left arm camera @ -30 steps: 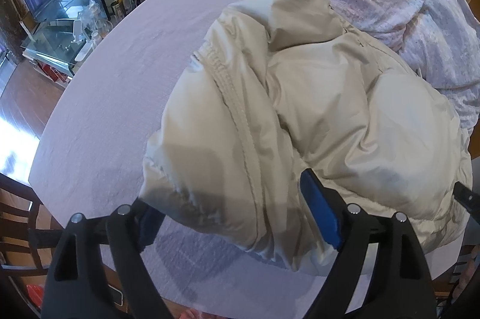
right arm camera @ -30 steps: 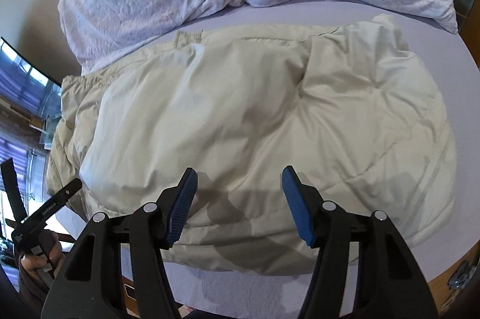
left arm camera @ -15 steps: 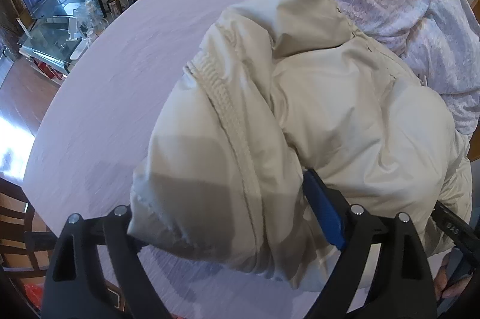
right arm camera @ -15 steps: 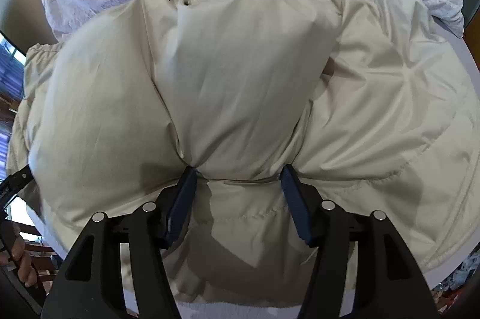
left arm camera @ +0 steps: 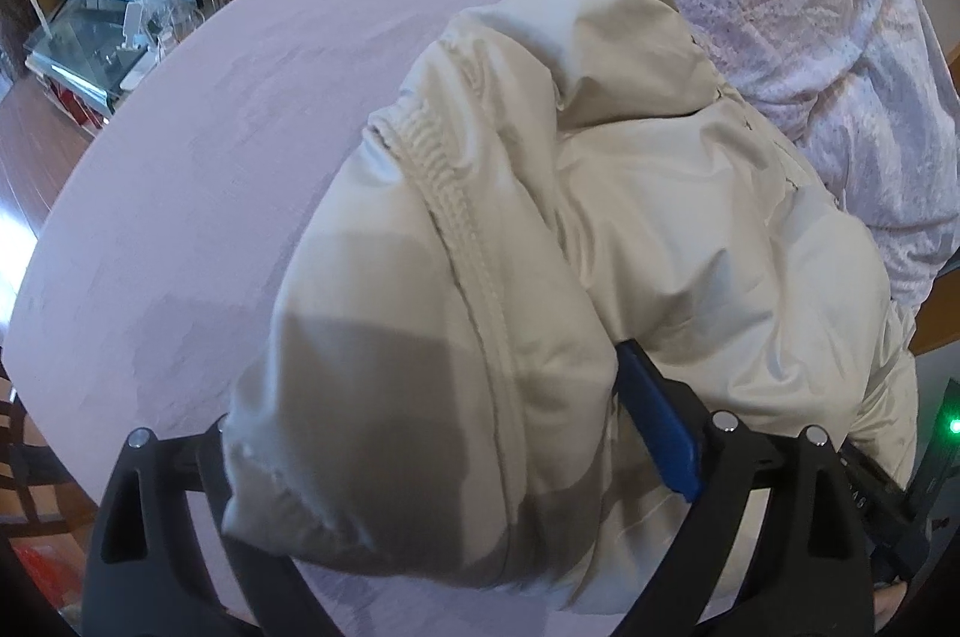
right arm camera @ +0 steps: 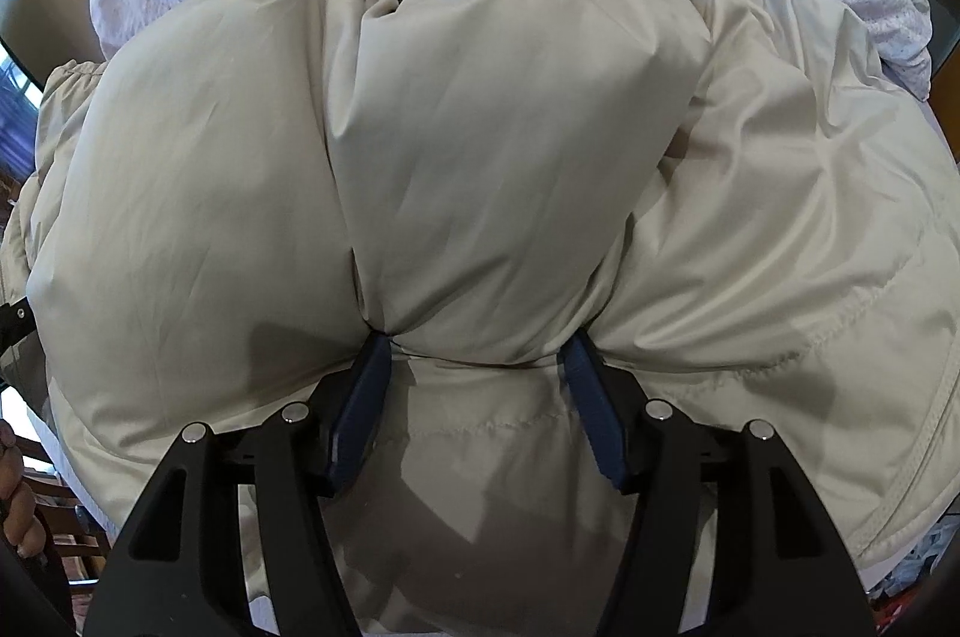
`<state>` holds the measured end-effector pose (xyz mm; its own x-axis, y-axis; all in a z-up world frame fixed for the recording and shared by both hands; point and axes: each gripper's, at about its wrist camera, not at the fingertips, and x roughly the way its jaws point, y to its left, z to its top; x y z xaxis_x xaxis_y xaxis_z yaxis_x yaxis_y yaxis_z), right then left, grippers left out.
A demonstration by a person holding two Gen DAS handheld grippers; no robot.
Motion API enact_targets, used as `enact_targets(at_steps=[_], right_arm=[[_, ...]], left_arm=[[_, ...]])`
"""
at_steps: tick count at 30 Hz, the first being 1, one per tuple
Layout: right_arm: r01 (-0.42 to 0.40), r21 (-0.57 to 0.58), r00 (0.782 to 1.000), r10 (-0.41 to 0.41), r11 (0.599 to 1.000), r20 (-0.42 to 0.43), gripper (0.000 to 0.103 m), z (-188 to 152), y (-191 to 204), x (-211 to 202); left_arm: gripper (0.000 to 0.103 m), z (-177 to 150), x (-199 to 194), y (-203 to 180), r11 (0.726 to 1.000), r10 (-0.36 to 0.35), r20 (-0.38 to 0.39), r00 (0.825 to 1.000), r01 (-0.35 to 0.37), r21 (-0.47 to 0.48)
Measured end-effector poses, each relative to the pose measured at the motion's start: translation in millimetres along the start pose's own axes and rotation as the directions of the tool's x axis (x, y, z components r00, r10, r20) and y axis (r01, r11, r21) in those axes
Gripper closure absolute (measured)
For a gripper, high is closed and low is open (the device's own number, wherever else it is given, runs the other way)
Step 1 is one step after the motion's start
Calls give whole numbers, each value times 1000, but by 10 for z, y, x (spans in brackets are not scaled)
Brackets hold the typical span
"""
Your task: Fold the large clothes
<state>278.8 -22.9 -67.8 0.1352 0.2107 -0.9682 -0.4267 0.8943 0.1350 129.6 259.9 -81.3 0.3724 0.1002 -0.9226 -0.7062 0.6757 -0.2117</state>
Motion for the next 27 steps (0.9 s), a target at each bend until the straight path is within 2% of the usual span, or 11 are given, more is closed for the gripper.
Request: enact_targets(at_steps=[4, 6, 8, 11, 14, 19, 22, 27], right_arm=[[-1, 4, 1000, 1, 1000, 1, 42, -7, -13, -18], [-3, 4, 1000, 3, 1000, 2, 42, -11, -16, -25], [-5, 2, 1000, 5, 1000, 3, 41, -21, -25, -35], [-5, 2, 1000, 5, 1000, 4, 41, -25, -27, -39], [-6, 0, 1000, 6, 1000, 4, 41, -25, -17, -45], [-12, -3, 1000, 12, 1000, 5, 41, -37, -13, -67], [-17, -2, 1000, 17, 1000, 6, 41, -48, -21, -74], [-31, -9, 999, 31, 999, 16, 41, -79, -41, -87]], left_arm=[[13, -15, 72, 44, 998, -46, 2, 999, 46, -48], [26, -27, 96, 61, 993, -92, 1, 996, 92, -75], [40, -28, 48, -5, 996, -74, 15, 997, 75, -47], [55, -21, -34, -134, 999, -31, 32, 999, 31, 10], [65, -6, -110, -201, 1000, -14, 37, 999, 13, 20], [74, 18, -331, -330, 999, -19, 78, 997, 16, 40], [77, 30, -544, -454, 996, -69, 114, 991, 62, 61], [78, 16, -928, -867, 976, -189, 165, 968, 166, 143]])
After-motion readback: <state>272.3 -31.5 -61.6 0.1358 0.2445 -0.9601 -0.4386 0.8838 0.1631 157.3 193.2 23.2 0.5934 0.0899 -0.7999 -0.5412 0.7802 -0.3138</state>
